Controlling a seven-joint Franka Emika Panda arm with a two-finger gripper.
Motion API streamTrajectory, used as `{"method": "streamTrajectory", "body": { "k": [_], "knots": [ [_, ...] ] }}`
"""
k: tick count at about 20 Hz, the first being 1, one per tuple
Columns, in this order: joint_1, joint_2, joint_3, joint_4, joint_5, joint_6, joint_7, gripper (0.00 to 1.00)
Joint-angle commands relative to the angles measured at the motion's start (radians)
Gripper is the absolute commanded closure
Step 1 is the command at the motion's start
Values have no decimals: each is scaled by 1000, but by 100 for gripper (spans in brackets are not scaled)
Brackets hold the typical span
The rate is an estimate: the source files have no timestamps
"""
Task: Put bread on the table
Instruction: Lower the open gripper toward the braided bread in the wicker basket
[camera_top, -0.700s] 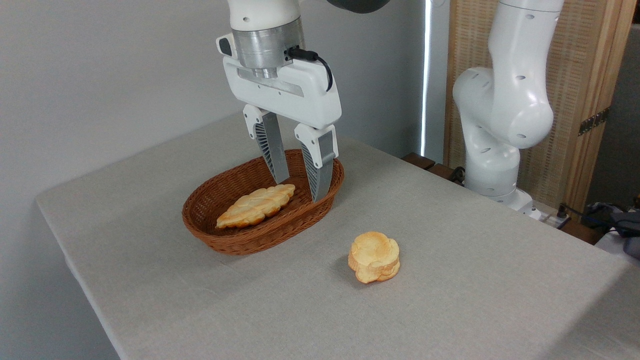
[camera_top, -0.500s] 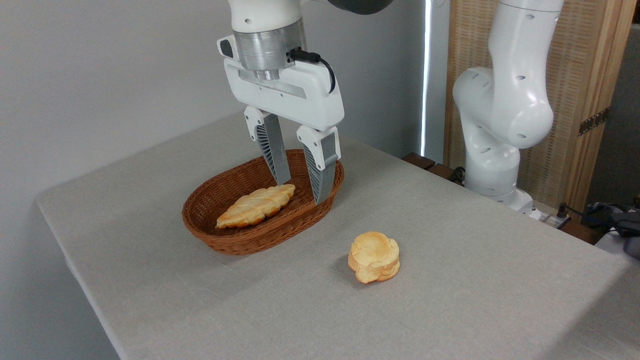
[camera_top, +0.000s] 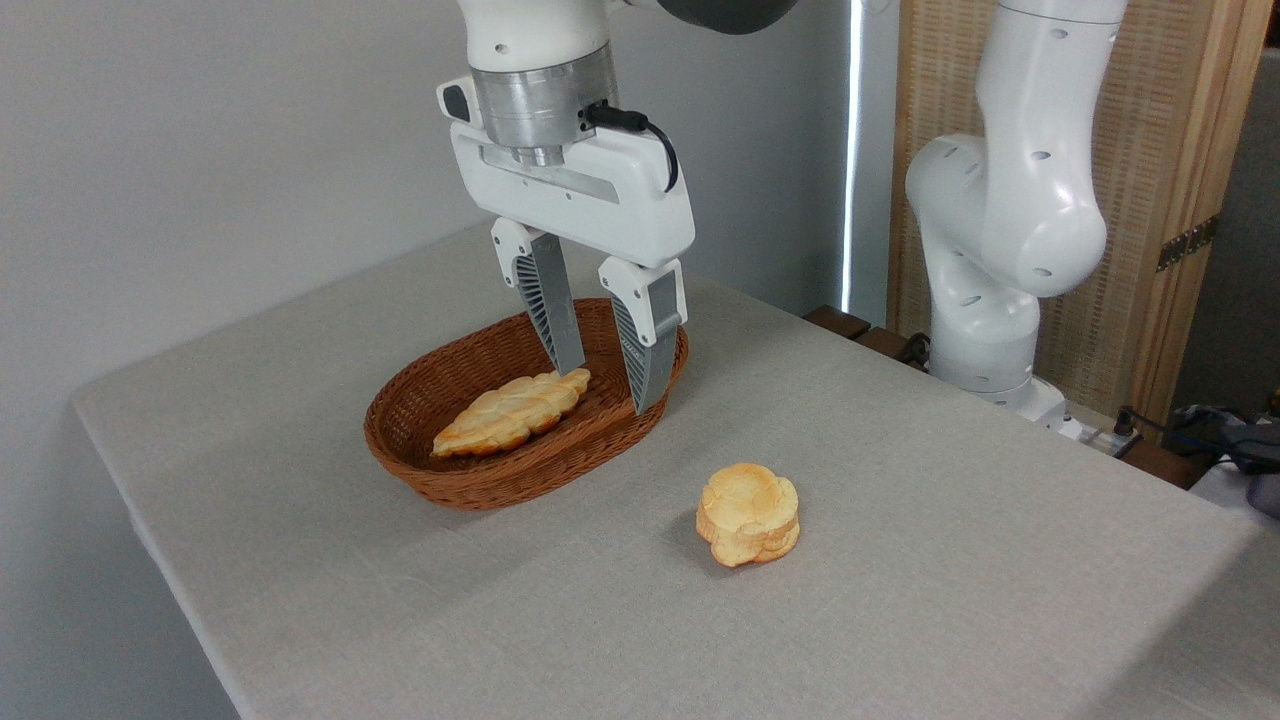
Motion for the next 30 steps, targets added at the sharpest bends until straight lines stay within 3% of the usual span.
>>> {"method": "streamTrajectory", "body": {
  "k": [1, 14, 18, 25, 30],
  "knots": [
    [-15, 4, 5, 1, -18, -5, 14, 0],
    [-66, 50, -24, -90, -190, 51, -34, 0],
    [-67, 61, -66, -141, -193, 194, -181, 0],
    [-67, 68, -142, -141, -204, 211, -353, 0],
    [-67, 99, -221, -141, -224, 268, -402, 0]
  ]
}}
